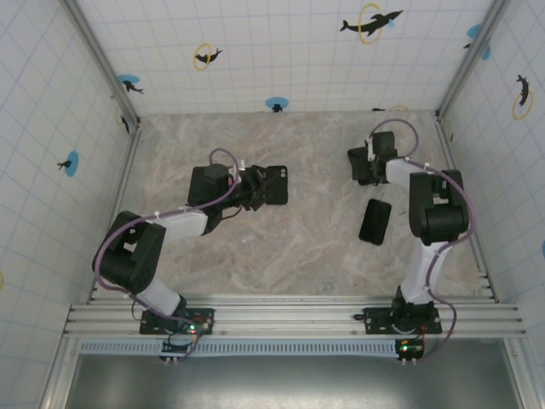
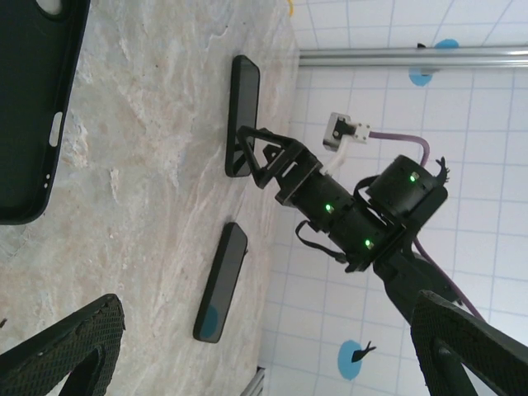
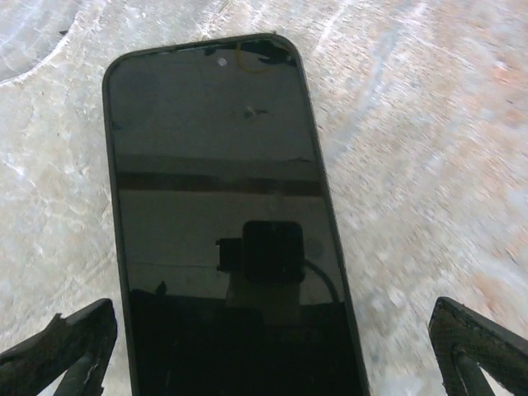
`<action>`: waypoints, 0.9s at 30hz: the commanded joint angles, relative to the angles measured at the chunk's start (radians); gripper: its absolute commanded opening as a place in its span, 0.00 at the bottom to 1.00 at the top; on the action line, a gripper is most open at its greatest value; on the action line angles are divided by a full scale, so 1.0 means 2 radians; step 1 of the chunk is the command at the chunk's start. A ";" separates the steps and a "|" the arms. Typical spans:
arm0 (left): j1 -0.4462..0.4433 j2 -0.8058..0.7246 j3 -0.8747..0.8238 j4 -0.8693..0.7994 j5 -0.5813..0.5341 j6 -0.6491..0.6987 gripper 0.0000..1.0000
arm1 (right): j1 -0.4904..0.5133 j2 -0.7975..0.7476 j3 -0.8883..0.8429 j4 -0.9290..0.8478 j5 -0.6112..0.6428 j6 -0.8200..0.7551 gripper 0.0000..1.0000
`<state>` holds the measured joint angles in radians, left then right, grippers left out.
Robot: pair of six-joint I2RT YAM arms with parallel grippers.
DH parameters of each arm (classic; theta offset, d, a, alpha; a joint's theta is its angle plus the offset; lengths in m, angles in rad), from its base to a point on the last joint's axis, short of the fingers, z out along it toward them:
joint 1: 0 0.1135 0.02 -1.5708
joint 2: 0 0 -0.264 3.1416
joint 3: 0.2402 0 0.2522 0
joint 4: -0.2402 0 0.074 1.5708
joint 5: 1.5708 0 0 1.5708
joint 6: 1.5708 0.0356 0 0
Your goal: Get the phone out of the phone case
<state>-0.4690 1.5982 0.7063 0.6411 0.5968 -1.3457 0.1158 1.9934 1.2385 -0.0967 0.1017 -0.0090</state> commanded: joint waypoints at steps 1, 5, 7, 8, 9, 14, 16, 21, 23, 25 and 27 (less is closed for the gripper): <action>0.000 0.005 0.014 0.015 -0.007 -0.008 0.92 | -0.002 0.029 0.043 -0.029 -0.018 -0.019 1.00; 0.000 0.006 0.014 0.015 -0.008 -0.006 0.92 | -0.002 0.061 0.075 -0.049 -0.020 -0.024 0.98; 0.000 0.006 0.013 0.016 -0.008 -0.007 0.92 | -0.002 0.073 0.085 -0.061 -0.021 -0.026 0.97; 0.000 0.006 0.013 0.016 -0.008 -0.007 0.92 | -0.001 0.076 0.086 -0.064 -0.023 -0.028 0.96; 0.000 0.006 0.013 0.016 -0.007 -0.006 0.92 | -0.001 0.078 0.087 -0.067 -0.023 -0.029 0.96; 0.000 0.008 0.014 0.016 -0.002 -0.006 0.93 | -0.004 0.082 0.093 -0.099 -0.024 -0.026 0.91; 0.000 0.009 0.016 0.016 0.000 -0.006 0.92 | -0.005 0.073 0.083 -0.102 -0.032 -0.023 0.91; 0.000 0.010 0.018 0.012 0.004 -0.001 0.92 | -0.011 0.048 0.055 -0.107 -0.035 -0.028 0.91; 0.001 0.009 0.018 0.005 0.005 0.004 0.92 | -0.017 0.041 0.045 -0.108 -0.042 -0.029 0.90; 0.001 0.008 0.017 0.000 0.006 0.008 0.92 | -0.020 0.039 0.042 -0.108 -0.046 -0.031 0.88; 0.002 0.009 0.018 0.000 0.008 0.008 0.92 | -0.020 0.042 0.048 -0.121 -0.045 -0.037 0.85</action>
<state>-0.4686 1.6089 0.7174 0.6411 0.5941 -1.3510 0.0872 2.0800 1.3590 -0.2253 0.0101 -0.0593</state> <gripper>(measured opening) 0.923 0.858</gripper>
